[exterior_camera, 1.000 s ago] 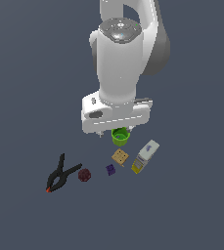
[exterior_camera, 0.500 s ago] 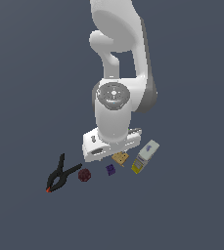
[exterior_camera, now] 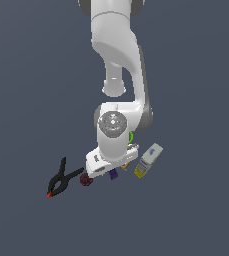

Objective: Pick up a designated object from a clutter of objects.

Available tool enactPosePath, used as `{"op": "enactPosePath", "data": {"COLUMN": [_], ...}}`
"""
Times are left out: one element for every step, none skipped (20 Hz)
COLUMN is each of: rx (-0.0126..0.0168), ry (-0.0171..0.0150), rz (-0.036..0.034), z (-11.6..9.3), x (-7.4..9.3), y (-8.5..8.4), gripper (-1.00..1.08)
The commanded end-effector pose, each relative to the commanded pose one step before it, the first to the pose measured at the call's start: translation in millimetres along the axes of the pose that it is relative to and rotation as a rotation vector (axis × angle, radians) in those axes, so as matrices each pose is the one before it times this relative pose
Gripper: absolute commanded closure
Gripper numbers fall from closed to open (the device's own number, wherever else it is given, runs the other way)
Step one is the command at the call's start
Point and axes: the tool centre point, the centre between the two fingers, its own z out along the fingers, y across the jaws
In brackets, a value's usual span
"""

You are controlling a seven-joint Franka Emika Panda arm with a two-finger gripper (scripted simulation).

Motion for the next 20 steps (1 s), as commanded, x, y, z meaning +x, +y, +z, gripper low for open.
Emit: {"op": "enactPosePath", "data": {"rx": [0.00015,0.00020,0.00014,0.00008,0.00000,0.00050,0.00000,0.00000,0.00000,0.00000,0.00000,-0.00011,0.00000,-0.00011,0.00000,-0.00011,0.00000,0.00000,-0.00011,0.00000], "ry": [0.00139,-0.00003,-0.00002,-0.00001,0.00000,-0.00133,0.00000,0.00000,0.00000,0.00000,0.00000,0.00029,0.00000,0.00029,0.00000,0.00029,0.00000,0.00000,0.00031,0.00000], "rz": [-0.01150,-0.00258,-0.00182,-0.00097,0.00000,0.00205,0.00000,0.00000,0.00000,0.00000,0.00000,-0.00062,0.00000,-0.00062,0.00000,-0.00062,0.00000,0.00000,-0.00061,0.00000], "z": [8.50,2.12,1.52,0.91,0.29,-1.11,0.36,1.07,1.78,2.49,3.19,3.68,4.56,5.02,5.85,5.43,4.85,4.08,3.10,2.54], "x": [0.92,0.08,0.05,-0.01,-0.09,-0.40,-0.01,-0.02,-0.04,-0.06,-0.09,0.03,-0.16,-0.04,-0.22,-0.05,-0.15,-0.07,0.18,0.12], "y": [1.06,0.18,0.14,0.15,0.24,-0.55,0.01,0.03,0.04,0.06,0.07,-0.28,0.09,-0.27,0.11,-0.25,0.11,0.11,-0.23,0.15], "gripper": [-0.92,-0.92,-0.92,-0.92,-0.92,-0.92,-0.92,-0.92,-0.92,-0.92,-0.92,-0.92,-0.92,-0.92,-0.92,-0.92,-0.92,-0.92,-0.92,-0.92]}}
